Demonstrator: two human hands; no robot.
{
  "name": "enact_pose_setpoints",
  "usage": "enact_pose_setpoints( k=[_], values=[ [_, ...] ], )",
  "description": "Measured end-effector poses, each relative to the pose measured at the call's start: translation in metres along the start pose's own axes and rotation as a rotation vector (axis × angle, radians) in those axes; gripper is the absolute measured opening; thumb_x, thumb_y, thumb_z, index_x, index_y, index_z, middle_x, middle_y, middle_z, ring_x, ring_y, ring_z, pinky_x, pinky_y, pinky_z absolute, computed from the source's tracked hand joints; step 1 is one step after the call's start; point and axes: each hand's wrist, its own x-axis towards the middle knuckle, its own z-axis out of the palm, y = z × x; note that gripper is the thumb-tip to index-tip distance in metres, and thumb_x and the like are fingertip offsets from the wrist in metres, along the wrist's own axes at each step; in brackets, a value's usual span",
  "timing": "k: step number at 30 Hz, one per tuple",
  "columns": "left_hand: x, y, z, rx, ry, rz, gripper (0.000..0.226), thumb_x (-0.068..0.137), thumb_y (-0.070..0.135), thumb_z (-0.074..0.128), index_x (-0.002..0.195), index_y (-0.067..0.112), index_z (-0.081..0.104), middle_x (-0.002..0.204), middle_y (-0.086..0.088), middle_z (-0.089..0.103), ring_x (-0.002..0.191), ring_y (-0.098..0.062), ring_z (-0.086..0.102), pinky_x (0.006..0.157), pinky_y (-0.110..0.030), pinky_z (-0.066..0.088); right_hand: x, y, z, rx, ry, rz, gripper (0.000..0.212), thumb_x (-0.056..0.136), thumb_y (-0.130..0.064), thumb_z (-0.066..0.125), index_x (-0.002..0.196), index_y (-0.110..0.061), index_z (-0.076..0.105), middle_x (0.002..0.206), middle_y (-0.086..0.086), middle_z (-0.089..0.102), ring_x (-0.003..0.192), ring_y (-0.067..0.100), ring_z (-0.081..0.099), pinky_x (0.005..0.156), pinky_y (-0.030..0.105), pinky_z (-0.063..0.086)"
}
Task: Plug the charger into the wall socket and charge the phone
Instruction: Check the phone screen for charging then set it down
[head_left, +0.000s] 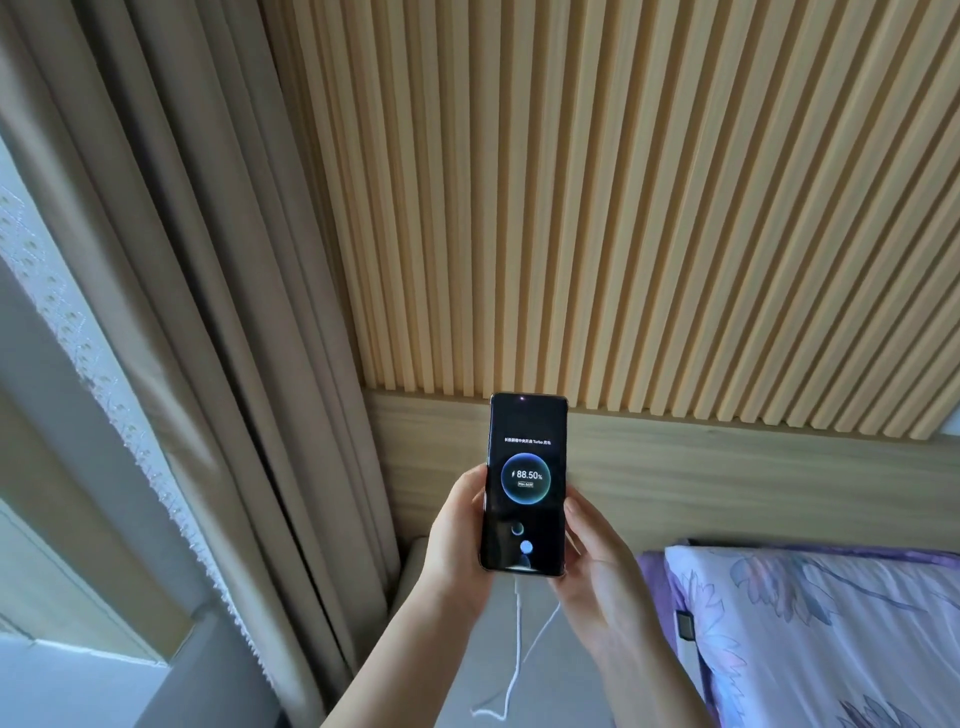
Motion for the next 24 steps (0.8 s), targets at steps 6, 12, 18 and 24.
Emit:
enact_pose_setpoints(
  k=[6, 12, 18, 24],
  values=[
    [0.008, -0.036, -0.035, -0.023, 0.203, -0.087, 0.035, 0.08, 0.033, 0.059, 0.101, 0.008, 0.073, 0.099, -0.013, 0.073, 0.092, -0.032, 0.067, 0.09, -0.044, 0.051, 0.014, 0.04, -0.03, 0.0, 0.148, 0.165, 0.025, 0.092, -0.019, 0.053, 0.093, -0.022, 0.077, 0.093, -0.002, 0.076, 0.08, 0.011, 0.071, 0.071, 0.03, 0.048],
    [0.018, -0.068, -0.073, 0.043, 0.295, -0.148, 0.025, 0.085, 0.025, 0.058, 0.093, 0.01, 0.076, 0.095, -0.015, 0.074, 0.084, -0.029, 0.07, 0.079, -0.038, 0.054, 0.027, 0.08, -0.053, -0.031, 0.297, 0.296, 0.032, 0.09, -0.013, 0.054, 0.075, -0.026, 0.08, 0.079, -0.005, 0.078, 0.066, 0.007, 0.072, 0.067, 0.03, 0.048],
    [0.041, -0.091, -0.116, 0.157, 0.319, -0.236, 0.029, 0.096, 0.02, 0.045, 0.112, 0.02, 0.069, 0.097, -0.004, 0.074, 0.083, -0.018, 0.069, 0.061, -0.024, 0.053, 0.052, 0.116, -0.073, -0.175, 0.399, 0.373, 0.023, 0.091, -0.012, 0.054, 0.104, -0.016, 0.073, 0.096, 0.003, 0.075, 0.089, 0.019, 0.068, 0.072, 0.031, 0.05],
    [0.084, -0.122, -0.163, 0.226, 0.422, -0.365, 0.023, 0.095, 0.011, 0.049, 0.109, 0.011, 0.068, 0.086, -0.003, 0.072, 0.075, -0.015, 0.067, 0.06, -0.024, 0.05, 0.09, 0.164, -0.099, -0.291, 0.537, 0.435, 0.02, 0.089, -0.009, 0.057, 0.102, -0.011, 0.072, 0.101, 0.01, 0.073, 0.086, 0.02, 0.068, 0.069, 0.03, 0.052]
  ],
)
